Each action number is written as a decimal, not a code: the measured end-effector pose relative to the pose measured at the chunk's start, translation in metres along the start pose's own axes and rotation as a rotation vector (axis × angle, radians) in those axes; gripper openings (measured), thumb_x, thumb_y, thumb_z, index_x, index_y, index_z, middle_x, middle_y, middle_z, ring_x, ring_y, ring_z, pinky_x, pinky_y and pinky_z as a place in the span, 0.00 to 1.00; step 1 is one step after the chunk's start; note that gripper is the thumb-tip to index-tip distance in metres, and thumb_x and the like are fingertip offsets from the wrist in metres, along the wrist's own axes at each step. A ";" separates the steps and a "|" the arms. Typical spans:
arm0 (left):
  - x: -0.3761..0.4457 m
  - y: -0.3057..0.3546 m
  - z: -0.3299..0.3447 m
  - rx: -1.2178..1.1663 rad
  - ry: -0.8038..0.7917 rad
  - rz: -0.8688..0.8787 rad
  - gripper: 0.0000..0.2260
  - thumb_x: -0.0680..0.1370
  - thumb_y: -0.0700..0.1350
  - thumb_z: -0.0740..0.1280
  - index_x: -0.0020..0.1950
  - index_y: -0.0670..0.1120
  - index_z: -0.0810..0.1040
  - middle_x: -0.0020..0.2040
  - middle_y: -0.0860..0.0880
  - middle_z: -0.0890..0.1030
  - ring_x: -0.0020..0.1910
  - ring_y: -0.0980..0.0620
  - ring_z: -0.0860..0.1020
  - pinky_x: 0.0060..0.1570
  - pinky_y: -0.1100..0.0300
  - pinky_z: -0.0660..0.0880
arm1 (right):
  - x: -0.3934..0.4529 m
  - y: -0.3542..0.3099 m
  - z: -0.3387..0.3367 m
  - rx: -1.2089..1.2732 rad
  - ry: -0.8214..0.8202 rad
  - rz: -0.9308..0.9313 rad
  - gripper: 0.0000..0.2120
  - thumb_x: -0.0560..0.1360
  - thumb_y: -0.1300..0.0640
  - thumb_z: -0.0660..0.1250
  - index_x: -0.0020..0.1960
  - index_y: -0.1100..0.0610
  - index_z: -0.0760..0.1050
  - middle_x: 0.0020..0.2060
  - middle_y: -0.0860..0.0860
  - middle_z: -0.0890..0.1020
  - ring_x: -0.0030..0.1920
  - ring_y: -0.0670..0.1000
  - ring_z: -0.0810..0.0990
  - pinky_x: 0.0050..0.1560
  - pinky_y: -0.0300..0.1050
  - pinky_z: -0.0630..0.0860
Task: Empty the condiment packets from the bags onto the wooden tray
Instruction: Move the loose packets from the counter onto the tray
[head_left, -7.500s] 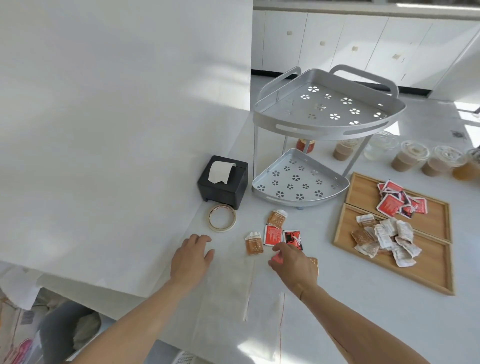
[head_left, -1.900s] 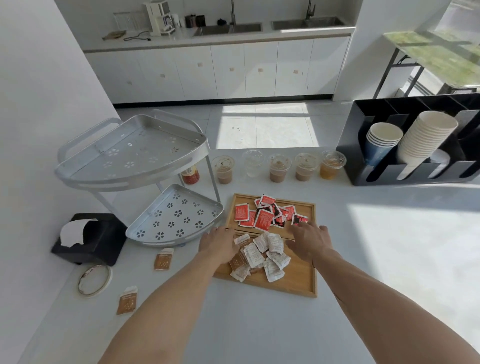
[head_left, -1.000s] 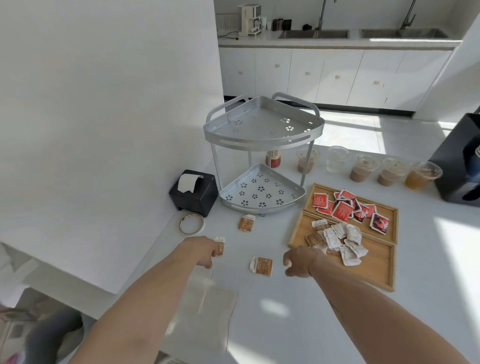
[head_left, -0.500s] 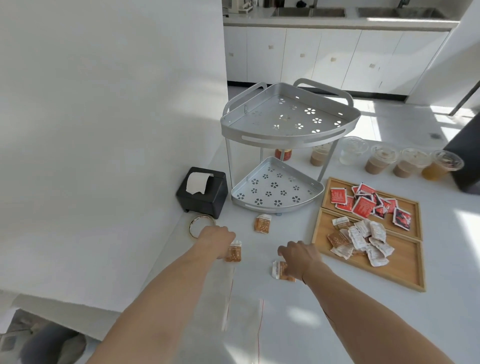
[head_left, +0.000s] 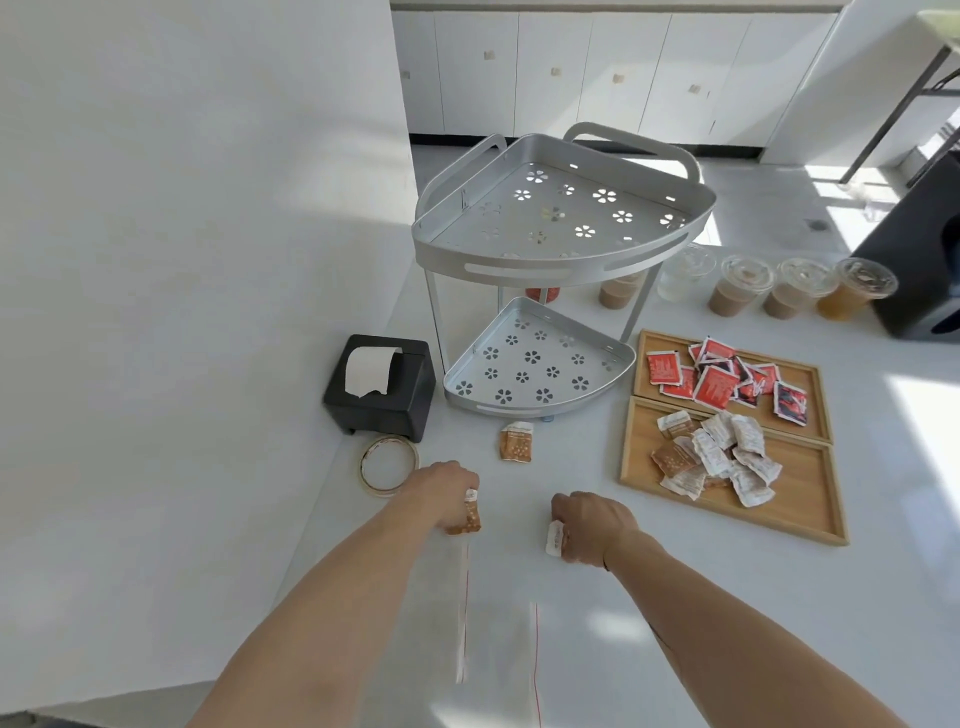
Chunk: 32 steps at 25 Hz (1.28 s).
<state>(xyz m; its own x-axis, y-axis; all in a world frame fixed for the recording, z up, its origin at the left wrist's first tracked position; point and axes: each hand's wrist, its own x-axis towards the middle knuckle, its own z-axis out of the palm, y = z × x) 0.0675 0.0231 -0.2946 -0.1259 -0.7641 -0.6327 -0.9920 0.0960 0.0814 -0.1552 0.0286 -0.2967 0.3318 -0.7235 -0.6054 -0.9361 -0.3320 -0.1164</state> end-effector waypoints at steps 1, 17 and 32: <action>0.003 -0.001 -0.002 -0.060 -0.025 -0.004 0.16 0.72 0.43 0.69 0.59 0.49 0.75 0.59 0.45 0.75 0.57 0.44 0.76 0.43 0.56 0.70 | 0.001 0.002 0.000 0.041 -0.013 0.015 0.18 0.71 0.57 0.70 0.61 0.54 0.74 0.57 0.53 0.79 0.57 0.57 0.80 0.48 0.46 0.73; 0.062 0.036 -0.037 -0.795 0.237 -0.129 0.15 0.72 0.42 0.75 0.58 0.42 0.81 0.57 0.44 0.83 0.55 0.45 0.80 0.53 0.56 0.76 | 0.015 0.049 -0.026 0.118 0.040 0.104 0.15 0.76 0.57 0.65 0.62 0.51 0.77 0.56 0.53 0.82 0.57 0.57 0.80 0.44 0.44 0.72; 0.037 0.058 -0.031 -0.587 0.260 -0.226 0.12 0.71 0.45 0.74 0.48 0.50 0.72 0.57 0.47 0.74 0.51 0.47 0.76 0.45 0.56 0.72 | -0.014 0.058 -0.016 0.037 0.015 0.114 0.18 0.74 0.62 0.66 0.62 0.49 0.77 0.59 0.51 0.80 0.59 0.56 0.80 0.49 0.46 0.76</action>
<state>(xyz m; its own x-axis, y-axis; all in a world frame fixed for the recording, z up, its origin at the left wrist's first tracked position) 0.0057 -0.0190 -0.2898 0.1615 -0.8601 -0.4838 -0.8197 -0.3899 0.4195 -0.2124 0.0102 -0.2821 0.2241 -0.7646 -0.6043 -0.9715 -0.2246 -0.0762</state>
